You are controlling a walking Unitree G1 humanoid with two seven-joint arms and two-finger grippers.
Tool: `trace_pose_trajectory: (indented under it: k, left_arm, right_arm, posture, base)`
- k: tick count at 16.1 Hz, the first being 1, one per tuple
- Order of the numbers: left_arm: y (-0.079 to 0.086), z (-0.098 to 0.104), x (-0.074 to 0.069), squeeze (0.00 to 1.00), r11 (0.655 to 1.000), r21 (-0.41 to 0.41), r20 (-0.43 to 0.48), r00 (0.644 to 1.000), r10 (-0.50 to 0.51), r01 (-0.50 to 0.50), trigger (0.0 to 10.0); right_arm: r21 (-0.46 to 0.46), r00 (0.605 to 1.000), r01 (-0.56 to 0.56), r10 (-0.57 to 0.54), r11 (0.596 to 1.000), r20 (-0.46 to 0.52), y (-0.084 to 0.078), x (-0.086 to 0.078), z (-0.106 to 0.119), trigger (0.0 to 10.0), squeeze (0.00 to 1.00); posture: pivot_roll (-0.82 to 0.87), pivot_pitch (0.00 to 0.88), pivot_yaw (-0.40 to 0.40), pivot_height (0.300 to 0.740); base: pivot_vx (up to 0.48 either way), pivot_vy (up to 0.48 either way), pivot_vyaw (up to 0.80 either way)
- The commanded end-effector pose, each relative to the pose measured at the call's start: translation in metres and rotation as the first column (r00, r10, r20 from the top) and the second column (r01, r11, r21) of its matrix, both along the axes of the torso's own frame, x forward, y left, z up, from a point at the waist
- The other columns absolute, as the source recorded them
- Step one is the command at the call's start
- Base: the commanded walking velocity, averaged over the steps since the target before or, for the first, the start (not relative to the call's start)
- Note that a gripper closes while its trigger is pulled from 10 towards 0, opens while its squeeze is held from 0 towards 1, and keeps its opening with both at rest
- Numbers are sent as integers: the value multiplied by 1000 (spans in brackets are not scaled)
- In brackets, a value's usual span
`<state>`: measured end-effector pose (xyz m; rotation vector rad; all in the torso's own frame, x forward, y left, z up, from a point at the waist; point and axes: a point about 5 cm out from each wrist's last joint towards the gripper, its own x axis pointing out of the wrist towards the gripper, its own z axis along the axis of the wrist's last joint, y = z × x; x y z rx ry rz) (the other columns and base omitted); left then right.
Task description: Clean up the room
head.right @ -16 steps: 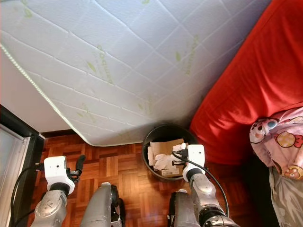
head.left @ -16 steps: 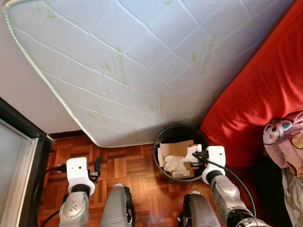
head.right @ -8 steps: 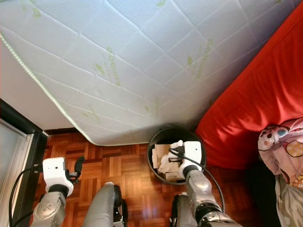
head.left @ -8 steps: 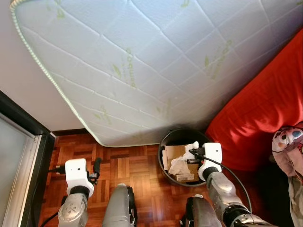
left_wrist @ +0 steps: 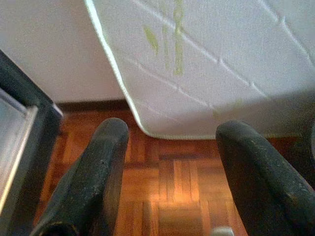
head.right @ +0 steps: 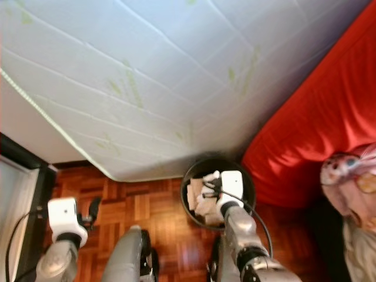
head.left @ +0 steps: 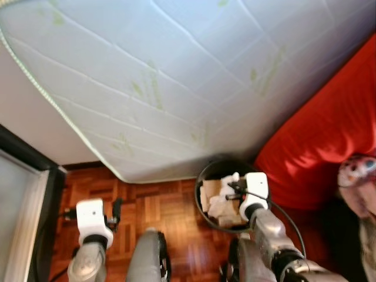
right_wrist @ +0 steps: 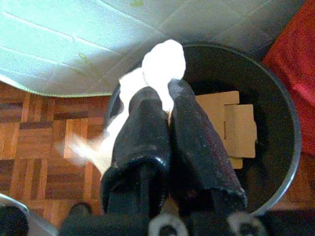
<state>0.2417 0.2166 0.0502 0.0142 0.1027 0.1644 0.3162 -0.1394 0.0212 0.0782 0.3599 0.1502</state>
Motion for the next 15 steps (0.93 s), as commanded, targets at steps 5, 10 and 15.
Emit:
trace_pose_trajectory:
  k: [5, 10, 15]
  left_arm:
    - [-1, -6, -13, 0, 1000, -21, -44, 999, 14, -15, 10000]
    - [-5, 0, -21, 0, 1000, -26, -39, 999, 8, -9, 10000]
    - [-5, 17, -27, 0, 1000, -21, -9, 1000, 13, -14, 10000]
  right_arm:
    - [-20, 997, -5, 4, 1000, -74, -4, -8, -11, 10000, 0]
    - [-32, 993, -35, 31, 999, -115, 2, -8, -13, 10000, 0]
    - [-15, 993, -34, 32, 999, -111, 12, 5, -2, 10000, 0]
  posture:
    - [95, 366, 26, 620]
    - [130, 407, 22, 620]
    - [187, 468, 22, 620]
  base:
    - [220, 0, 0]
    - [0, 0, 0]
    - [0, 0, 0]
